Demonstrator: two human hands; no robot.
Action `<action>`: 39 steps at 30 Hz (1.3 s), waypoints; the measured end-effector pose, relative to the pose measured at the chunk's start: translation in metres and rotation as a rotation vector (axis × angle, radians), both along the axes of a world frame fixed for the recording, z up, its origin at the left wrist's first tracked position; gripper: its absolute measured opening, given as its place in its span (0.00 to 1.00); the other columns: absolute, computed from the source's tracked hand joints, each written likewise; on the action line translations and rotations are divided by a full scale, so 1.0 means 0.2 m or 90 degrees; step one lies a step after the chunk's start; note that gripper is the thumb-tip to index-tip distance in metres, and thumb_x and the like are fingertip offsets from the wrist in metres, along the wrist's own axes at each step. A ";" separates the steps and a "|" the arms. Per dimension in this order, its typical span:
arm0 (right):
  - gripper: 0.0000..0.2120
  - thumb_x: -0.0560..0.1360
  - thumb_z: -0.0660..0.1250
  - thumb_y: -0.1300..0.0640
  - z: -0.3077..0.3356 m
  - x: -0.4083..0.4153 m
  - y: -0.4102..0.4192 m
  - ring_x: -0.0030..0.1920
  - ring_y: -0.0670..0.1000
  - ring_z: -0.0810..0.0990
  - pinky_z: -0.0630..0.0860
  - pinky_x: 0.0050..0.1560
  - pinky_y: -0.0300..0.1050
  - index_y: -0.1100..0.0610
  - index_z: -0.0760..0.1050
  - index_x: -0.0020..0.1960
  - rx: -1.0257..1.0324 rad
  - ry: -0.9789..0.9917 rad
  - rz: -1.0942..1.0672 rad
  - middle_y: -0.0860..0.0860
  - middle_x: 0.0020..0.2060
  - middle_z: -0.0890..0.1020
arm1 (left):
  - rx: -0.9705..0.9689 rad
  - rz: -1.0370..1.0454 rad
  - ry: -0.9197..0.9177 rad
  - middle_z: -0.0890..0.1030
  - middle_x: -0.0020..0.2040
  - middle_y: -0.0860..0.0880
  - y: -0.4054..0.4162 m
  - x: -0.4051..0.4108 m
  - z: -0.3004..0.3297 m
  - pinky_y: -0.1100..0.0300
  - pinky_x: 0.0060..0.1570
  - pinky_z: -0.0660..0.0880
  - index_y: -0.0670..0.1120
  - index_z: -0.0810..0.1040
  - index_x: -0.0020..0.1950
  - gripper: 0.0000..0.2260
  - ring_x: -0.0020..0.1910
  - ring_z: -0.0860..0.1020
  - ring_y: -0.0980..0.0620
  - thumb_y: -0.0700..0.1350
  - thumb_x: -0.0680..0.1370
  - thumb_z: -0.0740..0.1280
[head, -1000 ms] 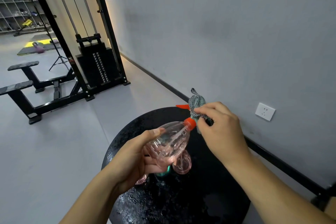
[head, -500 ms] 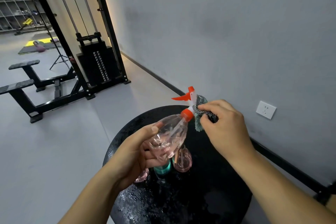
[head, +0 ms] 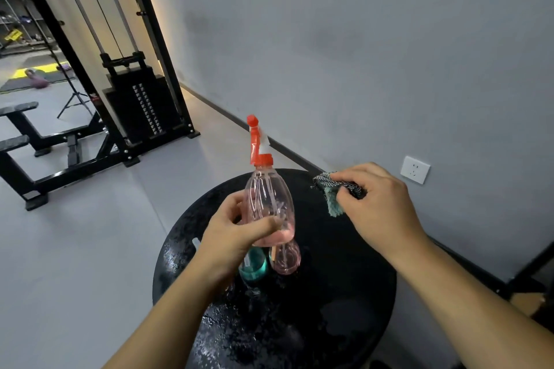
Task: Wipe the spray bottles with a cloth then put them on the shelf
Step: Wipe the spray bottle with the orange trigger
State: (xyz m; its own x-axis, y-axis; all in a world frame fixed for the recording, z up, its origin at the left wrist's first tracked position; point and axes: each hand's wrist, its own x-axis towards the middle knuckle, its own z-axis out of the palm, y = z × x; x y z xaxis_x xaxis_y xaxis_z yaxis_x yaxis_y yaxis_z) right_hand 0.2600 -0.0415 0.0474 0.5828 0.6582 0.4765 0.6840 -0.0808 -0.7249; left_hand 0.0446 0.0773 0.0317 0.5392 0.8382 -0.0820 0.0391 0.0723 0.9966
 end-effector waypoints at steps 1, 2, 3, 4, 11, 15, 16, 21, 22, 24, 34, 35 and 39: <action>0.13 0.76 0.71 0.64 -0.01 0.02 -0.02 0.50 0.34 0.78 0.68 0.48 0.20 0.50 0.87 0.53 -0.008 0.003 -0.003 0.40 0.50 0.82 | 0.036 0.001 0.036 0.87 0.57 0.48 -0.03 0.02 -0.01 0.48 0.55 0.84 0.52 0.80 0.64 0.34 0.55 0.87 0.46 0.49 0.59 0.84; 0.13 0.75 0.71 0.65 -0.02 0.03 -0.05 0.50 0.34 0.78 0.68 0.47 0.20 0.50 0.87 0.53 -0.016 0.006 -0.007 0.40 0.49 0.82 | 0.067 0.004 0.066 0.88 0.56 0.51 -0.05 0.04 -0.01 0.52 0.53 0.84 0.55 0.80 0.64 0.34 0.54 0.87 0.49 0.50 0.59 0.85; 0.13 0.75 0.71 0.65 -0.03 0.05 -0.07 0.50 0.33 0.78 0.68 0.47 0.20 0.50 0.87 0.53 -0.026 0.007 -0.012 0.40 0.49 0.82 | 0.093 0.008 0.088 0.88 0.55 0.53 -0.08 0.07 -0.02 0.57 0.50 0.84 0.56 0.79 0.63 0.33 0.53 0.87 0.53 0.49 0.60 0.85; 0.13 0.75 0.71 0.65 -0.04 0.07 -0.09 0.50 0.34 0.78 0.67 0.48 0.20 0.50 0.87 0.52 -0.038 0.009 -0.018 0.40 0.48 0.81 | 0.115 0.007 0.107 0.87 0.55 0.54 -0.11 0.09 -0.02 0.63 0.48 0.83 0.58 0.79 0.62 0.32 0.51 0.86 0.58 0.48 0.62 0.86; 0.14 0.74 0.71 0.63 -0.16 0.23 -0.25 0.40 0.37 0.77 0.68 0.39 0.23 0.46 0.86 0.52 -0.155 0.063 -0.066 0.41 0.44 0.80 | 0.210 -0.067 0.244 0.83 0.56 0.60 -0.29 0.25 -0.17 0.66 0.52 0.80 0.59 0.72 0.65 0.31 0.50 0.82 0.68 0.50 0.68 0.83; 0.13 0.75 0.71 0.61 -0.26 0.30 -0.30 0.42 0.44 0.77 0.67 0.36 0.26 0.46 0.86 0.54 -0.242 0.085 -0.079 0.45 0.49 0.81 | 0.226 -0.078 0.300 0.83 0.52 0.59 -0.35 0.35 -0.27 0.68 0.48 0.76 0.56 0.71 0.63 0.26 0.51 0.82 0.63 0.50 0.70 0.80; 0.13 0.75 0.71 0.61 -0.28 0.32 -0.30 0.44 0.46 0.77 0.66 0.37 0.25 0.46 0.86 0.55 -0.255 0.091 -0.080 0.46 0.51 0.81 | 0.225 -0.077 0.311 0.83 0.50 0.59 -0.36 0.37 -0.30 0.66 0.47 0.77 0.55 0.71 0.63 0.26 0.50 0.82 0.62 0.51 0.70 0.79; 0.12 0.76 0.72 0.61 -0.43 0.38 -0.29 0.47 0.48 0.77 0.70 0.42 0.34 0.48 0.85 0.55 -0.294 0.120 -0.081 0.47 0.53 0.80 | 0.222 -0.076 0.362 0.82 0.49 0.58 -0.37 0.48 -0.40 0.60 0.44 0.78 0.54 0.69 0.62 0.25 0.47 0.81 0.61 0.53 0.70 0.77; 0.12 0.76 0.72 0.61 -0.46 0.39 -0.28 0.47 0.48 0.77 0.71 0.43 0.36 0.48 0.85 0.55 -0.304 0.121 -0.080 0.47 0.54 0.80 | 0.225 -0.078 0.368 0.82 0.49 0.57 -0.37 0.49 -0.42 0.59 0.45 0.79 0.54 0.69 0.62 0.25 0.47 0.81 0.60 0.54 0.70 0.77; 0.11 0.76 0.72 0.61 -0.52 0.41 -0.27 0.47 0.48 0.79 0.71 0.43 0.37 0.49 0.85 0.55 -0.317 0.120 -0.076 0.48 0.54 0.80 | 0.224 -0.077 0.371 0.82 0.49 0.56 -0.36 0.53 -0.47 0.59 0.45 0.80 0.54 0.69 0.61 0.24 0.46 0.82 0.59 0.53 0.71 0.77; 0.10 0.76 0.71 0.63 -0.77 0.48 -0.21 0.46 0.48 0.79 0.73 0.45 0.37 0.50 0.85 0.53 -0.360 0.125 -0.097 0.49 0.53 0.80 | 0.196 -0.022 0.376 0.82 0.50 0.54 -0.28 0.65 -0.74 0.49 0.47 0.85 0.55 0.68 0.56 0.21 0.45 0.84 0.57 0.54 0.72 0.77; 0.10 0.76 0.71 0.63 -0.79 0.48 -0.21 0.45 0.48 0.79 0.73 0.43 0.36 0.50 0.85 0.53 -0.362 0.123 -0.099 0.49 0.53 0.80 | 0.191 -0.014 0.373 0.82 0.50 0.54 -0.26 0.65 -0.76 0.49 0.48 0.84 0.55 0.68 0.55 0.21 0.45 0.83 0.57 0.55 0.72 0.77; 0.11 0.77 0.70 0.64 -0.86 0.50 -0.17 0.46 0.48 0.80 0.75 0.41 0.36 0.51 0.85 0.52 -0.366 0.115 -0.109 0.49 0.52 0.79 | 0.173 0.001 0.367 0.82 0.50 0.55 -0.22 0.67 -0.82 0.50 0.49 0.84 0.55 0.69 0.56 0.21 0.47 0.83 0.58 0.55 0.73 0.77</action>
State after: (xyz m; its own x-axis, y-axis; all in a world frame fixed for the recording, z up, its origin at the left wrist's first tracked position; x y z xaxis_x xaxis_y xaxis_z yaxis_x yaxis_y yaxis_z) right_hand 0.3602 -0.0750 -0.1240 0.7412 0.6700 -0.0418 0.4979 -0.5904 -0.6352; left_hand 0.1790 0.0334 -0.1331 0.4710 0.8705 -0.1428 0.5752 -0.1804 0.7979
